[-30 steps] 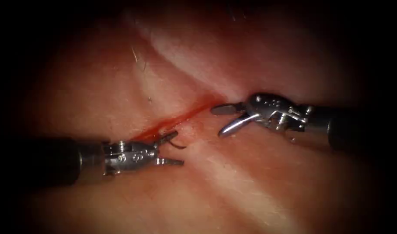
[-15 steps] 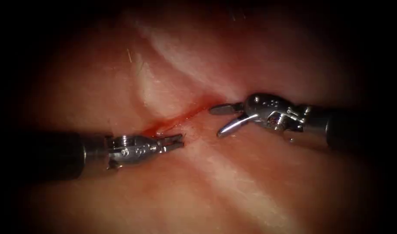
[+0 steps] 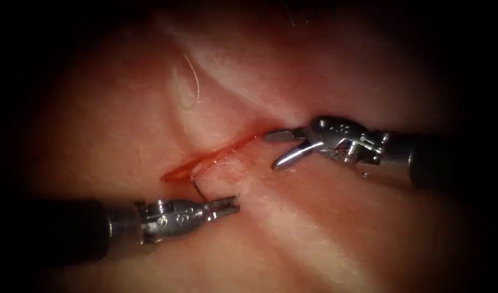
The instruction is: Wound Closure
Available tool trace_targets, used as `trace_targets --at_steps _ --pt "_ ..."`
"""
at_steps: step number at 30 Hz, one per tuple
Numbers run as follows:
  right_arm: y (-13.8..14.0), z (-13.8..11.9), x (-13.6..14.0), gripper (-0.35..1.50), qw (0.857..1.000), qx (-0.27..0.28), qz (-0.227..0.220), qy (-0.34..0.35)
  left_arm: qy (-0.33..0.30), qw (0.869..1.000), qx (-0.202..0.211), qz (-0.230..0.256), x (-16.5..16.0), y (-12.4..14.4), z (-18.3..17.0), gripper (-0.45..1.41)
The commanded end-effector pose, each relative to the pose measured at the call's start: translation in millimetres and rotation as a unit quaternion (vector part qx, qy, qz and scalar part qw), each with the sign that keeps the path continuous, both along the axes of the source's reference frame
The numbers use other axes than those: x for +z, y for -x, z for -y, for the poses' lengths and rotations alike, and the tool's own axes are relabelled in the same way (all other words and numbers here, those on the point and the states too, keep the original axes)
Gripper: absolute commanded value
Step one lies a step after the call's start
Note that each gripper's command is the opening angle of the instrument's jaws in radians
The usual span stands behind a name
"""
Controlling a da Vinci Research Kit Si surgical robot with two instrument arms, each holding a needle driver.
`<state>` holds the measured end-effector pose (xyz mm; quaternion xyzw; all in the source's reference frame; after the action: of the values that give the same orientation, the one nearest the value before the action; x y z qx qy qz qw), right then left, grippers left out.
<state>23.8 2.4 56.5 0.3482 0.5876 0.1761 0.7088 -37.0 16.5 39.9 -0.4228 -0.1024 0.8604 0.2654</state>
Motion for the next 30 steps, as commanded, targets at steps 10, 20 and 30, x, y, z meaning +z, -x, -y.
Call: trace_targets --at_steps 10,20,30 --pt "-0.6 0.6 0.5 0.78 1.000 -0.007 -0.003 -0.022 0.065 0.996 0.055 0.020 -4.0 1.6 -0.3 -0.45" --pt "0.2 1.1 0.9 0.47 0.997 -0.020 -0.001 -0.069 0.164 0.979 0.123 0.019 -8.7 1.8 -4.9 -0.45" --pt "0.5 1.4 0.5 0.56 0.996 -0.011 -0.015 -0.085 0.211 0.969 0.125 0.012 -13.1 0.6 -12.0 -0.45"
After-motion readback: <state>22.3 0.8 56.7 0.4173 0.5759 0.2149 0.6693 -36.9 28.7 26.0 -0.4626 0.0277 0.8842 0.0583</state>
